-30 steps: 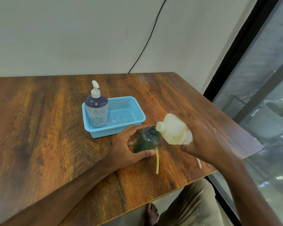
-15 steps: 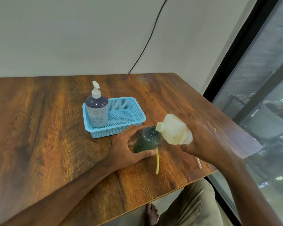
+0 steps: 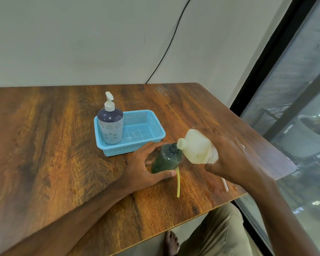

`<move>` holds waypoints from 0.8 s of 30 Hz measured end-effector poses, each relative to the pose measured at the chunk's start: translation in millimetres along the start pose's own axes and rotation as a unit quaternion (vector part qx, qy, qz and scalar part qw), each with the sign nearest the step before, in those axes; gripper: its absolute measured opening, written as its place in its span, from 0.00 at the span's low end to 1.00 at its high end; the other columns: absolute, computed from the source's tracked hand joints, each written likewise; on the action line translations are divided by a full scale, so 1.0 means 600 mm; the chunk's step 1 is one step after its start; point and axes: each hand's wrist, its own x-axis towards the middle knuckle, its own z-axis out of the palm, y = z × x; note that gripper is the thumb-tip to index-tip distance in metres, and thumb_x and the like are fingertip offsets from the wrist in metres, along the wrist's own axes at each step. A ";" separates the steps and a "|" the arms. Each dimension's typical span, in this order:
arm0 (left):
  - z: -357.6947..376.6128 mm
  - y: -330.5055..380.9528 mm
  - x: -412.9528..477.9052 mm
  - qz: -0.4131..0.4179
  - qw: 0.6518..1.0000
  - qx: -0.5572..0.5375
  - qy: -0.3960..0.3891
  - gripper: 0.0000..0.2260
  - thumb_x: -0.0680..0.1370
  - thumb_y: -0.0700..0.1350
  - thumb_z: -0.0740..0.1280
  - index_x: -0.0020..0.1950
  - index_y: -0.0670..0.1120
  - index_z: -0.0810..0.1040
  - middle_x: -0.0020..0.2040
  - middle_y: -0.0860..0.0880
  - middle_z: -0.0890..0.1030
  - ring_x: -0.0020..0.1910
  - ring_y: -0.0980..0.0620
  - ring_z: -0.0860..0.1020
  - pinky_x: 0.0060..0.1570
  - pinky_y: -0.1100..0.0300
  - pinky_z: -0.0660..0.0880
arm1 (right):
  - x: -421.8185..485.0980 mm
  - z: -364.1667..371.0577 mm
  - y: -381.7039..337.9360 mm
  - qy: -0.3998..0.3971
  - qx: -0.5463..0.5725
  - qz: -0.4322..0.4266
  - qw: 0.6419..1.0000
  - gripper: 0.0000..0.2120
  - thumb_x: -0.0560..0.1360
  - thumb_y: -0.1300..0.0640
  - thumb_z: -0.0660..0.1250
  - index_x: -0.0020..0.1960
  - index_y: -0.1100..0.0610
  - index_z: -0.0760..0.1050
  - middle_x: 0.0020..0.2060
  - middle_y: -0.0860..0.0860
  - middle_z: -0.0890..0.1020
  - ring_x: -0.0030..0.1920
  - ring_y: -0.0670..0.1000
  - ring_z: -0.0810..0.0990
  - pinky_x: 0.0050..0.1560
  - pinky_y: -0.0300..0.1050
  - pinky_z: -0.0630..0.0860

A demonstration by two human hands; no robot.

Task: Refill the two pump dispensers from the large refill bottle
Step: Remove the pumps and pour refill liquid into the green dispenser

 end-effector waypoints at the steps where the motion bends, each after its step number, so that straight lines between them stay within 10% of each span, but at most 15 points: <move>1: 0.000 0.001 0.000 0.001 1.000 0.000 0.000 0.34 0.69 0.51 0.84 0.72 0.57 0.76 0.66 0.63 0.78 0.69 0.57 0.77 0.57 0.53 0.85 | 0.000 -0.001 -0.001 -0.001 0.001 0.002 1.000 0.48 0.63 0.54 0.83 0.77 0.45 0.63 0.68 0.50 0.76 0.70 0.56 0.73 0.71 0.63 0.68; 24: 0.001 -0.001 0.001 0.000 1.000 0.008 -0.002 0.34 0.69 0.53 0.84 0.72 0.59 0.75 0.67 0.64 0.78 0.69 0.59 0.77 0.57 0.56 0.84 | 0.000 -0.014 -0.009 -0.020 -0.002 0.012 1.000 0.49 0.63 0.54 0.83 0.78 0.45 0.62 0.67 0.49 0.76 0.69 0.55 0.73 0.71 0.64 0.70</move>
